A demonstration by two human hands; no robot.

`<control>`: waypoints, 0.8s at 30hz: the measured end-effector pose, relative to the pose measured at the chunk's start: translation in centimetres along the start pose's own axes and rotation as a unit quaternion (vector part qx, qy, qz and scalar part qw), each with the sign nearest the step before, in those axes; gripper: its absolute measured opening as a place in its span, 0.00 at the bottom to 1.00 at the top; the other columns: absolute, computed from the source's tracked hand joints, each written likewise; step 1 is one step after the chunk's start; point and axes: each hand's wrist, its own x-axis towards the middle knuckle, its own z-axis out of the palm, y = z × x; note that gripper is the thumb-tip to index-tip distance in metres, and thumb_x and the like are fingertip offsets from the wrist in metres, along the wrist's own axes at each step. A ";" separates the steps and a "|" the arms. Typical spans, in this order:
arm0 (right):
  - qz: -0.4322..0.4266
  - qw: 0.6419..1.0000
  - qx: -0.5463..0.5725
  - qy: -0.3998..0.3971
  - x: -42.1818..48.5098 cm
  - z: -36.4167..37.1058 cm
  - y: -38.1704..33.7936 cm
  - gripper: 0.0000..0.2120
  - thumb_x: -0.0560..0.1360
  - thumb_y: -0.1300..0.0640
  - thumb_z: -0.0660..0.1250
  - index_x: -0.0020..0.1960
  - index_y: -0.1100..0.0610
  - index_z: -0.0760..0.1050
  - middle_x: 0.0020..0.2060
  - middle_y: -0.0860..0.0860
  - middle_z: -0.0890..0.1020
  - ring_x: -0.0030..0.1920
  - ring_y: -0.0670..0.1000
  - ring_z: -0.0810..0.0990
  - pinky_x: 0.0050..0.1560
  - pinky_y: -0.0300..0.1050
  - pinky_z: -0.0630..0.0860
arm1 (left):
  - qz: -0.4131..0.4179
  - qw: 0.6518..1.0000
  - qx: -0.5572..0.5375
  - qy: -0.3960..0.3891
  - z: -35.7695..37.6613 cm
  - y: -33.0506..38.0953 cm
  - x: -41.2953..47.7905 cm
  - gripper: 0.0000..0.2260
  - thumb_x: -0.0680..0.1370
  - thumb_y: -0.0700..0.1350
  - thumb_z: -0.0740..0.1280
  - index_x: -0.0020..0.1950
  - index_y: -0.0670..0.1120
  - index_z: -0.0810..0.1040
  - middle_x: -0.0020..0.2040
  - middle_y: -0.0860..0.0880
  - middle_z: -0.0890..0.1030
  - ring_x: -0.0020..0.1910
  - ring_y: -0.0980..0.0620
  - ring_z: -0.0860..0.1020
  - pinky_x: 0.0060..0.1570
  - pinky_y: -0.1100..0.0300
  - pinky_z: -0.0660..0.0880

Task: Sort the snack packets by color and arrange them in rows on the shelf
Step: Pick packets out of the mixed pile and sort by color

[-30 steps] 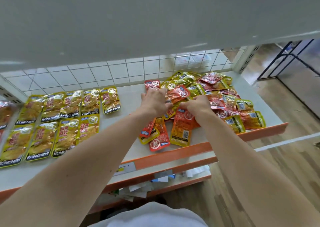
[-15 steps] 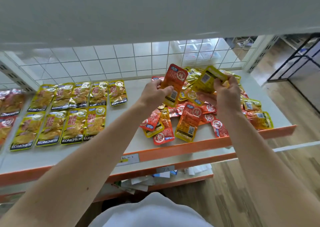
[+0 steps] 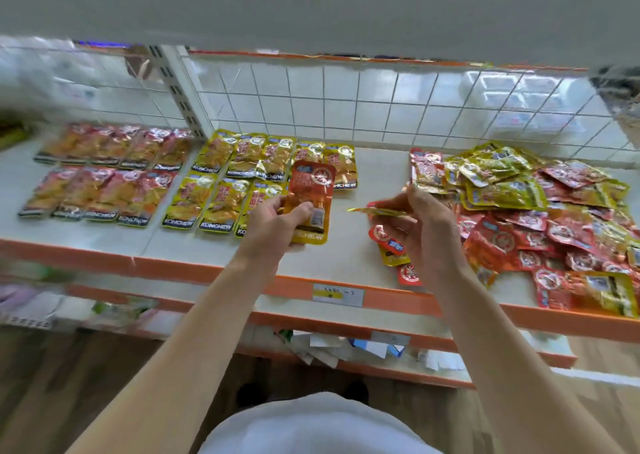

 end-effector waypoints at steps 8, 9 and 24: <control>-0.093 0.975 -0.200 -0.030 -1.4 7.9 3.9 0.10 0.76 0.69 0.69 0.48 0.54 0.79 0.47 0.51 0.85 0.47 0.48 0.85 0.53 0.52 0.80 | 0.006 0.998 -0.049 0.047 -9.0 0.0 -1.0 0.04 0.79 0.40 0.70 0.53 0.45 0.80 0.43 0.48 0.86 0.45 0.47 0.84 0.55 0.48 0.80; -0.101 0.972 -0.209 -0.031 -1.7 8.9 4.2 0.11 0.76 0.68 0.70 0.51 0.53 0.78 0.51 0.56 0.84 0.47 0.51 0.85 0.50 0.52 0.81 | 0.004 0.998 -0.049 0.049 -10.0 -0.1 -1.1 0.05 0.79 0.40 0.71 0.54 0.45 0.81 0.44 0.48 0.86 0.46 0.47 0.84 0.56 0.47 0.80; -0.015 0.983 -0.177 0.044 -3.3 13.0 8.5 0.27 0.77 0.69 0.67 0.73 0.52 0.69 0.52 0.54 0.84 0.52 0.55 0.85 0.59 0.57 0.80 | 0.005 0.999 0.036 0.017 -15.2 -1.3 0.1 0.12 0.80 0.37 0.69 0.62 0.44 0.80 0.50 0.47 0.86 0.49 0.50 0.85 0.41 0.62 0.81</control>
